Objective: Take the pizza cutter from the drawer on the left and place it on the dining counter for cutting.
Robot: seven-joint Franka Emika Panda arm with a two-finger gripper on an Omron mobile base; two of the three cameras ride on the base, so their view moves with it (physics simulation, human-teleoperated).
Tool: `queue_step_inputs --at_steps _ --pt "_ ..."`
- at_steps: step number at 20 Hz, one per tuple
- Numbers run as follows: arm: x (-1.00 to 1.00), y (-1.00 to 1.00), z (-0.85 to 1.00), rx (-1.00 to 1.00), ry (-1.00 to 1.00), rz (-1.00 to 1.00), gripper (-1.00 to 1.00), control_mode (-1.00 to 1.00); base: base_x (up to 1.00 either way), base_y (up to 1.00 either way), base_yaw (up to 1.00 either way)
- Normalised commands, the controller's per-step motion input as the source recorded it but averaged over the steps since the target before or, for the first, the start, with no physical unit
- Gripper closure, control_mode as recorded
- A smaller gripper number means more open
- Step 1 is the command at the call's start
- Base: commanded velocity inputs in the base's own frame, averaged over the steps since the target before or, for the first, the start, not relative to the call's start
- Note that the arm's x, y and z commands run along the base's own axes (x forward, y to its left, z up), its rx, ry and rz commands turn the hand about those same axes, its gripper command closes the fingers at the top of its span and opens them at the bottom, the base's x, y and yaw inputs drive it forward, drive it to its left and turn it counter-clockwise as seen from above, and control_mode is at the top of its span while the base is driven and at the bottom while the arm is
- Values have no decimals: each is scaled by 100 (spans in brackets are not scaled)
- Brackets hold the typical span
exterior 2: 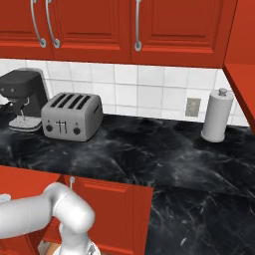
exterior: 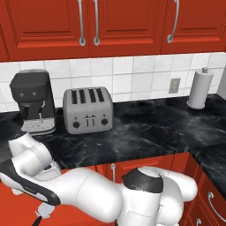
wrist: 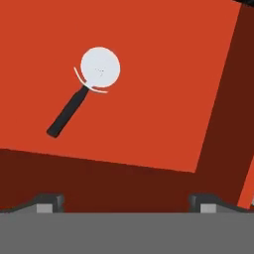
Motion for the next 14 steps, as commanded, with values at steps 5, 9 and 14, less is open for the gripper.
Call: queue_step_inputs --at_steps 5,9,14 --pt "1 0 -50 0 1 -19 -100 -100 0 0 0" --pt "13 -2 -48 1 -1 -16 -100 -100 0 0 0" --pt "0 5 -47 2 -11 -4 -100 -100 0 0 0"
